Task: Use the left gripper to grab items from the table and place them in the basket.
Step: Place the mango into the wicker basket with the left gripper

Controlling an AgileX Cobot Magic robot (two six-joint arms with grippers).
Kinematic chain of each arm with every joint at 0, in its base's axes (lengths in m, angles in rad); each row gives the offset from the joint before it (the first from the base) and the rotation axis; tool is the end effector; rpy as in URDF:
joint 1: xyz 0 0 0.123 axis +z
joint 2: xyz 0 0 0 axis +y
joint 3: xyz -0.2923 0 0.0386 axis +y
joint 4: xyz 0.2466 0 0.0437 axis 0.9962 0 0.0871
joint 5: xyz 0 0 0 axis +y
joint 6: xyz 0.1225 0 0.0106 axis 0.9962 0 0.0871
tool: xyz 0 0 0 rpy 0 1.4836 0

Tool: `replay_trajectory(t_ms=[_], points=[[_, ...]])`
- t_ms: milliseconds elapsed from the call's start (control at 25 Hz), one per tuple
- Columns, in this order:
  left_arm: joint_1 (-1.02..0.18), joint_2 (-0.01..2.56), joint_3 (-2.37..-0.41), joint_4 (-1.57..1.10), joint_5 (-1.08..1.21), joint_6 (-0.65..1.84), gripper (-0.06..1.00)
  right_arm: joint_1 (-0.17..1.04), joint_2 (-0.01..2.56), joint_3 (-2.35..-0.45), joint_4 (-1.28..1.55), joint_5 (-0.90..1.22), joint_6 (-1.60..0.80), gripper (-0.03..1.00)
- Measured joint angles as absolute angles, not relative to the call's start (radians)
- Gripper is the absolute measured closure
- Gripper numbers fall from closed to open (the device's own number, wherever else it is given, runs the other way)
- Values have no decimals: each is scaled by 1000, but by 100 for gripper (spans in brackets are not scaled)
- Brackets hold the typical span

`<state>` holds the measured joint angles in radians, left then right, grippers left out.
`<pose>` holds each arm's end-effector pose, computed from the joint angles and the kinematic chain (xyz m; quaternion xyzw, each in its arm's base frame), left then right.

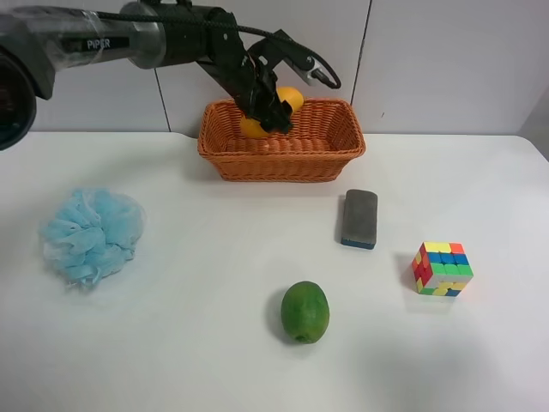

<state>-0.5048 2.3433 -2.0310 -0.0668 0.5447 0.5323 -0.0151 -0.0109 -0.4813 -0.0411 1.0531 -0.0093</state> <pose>0.4951 -0.2784 0.1857 0.4392 0.8091 -0.0217 0.3900 0.0132 -0.0046 0.2573 0.0031 0.8531 -0.0269 0.5210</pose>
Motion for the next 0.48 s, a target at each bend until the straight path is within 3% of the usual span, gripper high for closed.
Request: replay_trajectory(t_ms=[440,480], points=[[-505,2356,-2033,-73,544,533,32,-15,-11,-481,-41,1053,-9,-3],[-505,2356,-2033,-79,544,533,27,-15,-11,-481,-41,1053,-9,-3]])
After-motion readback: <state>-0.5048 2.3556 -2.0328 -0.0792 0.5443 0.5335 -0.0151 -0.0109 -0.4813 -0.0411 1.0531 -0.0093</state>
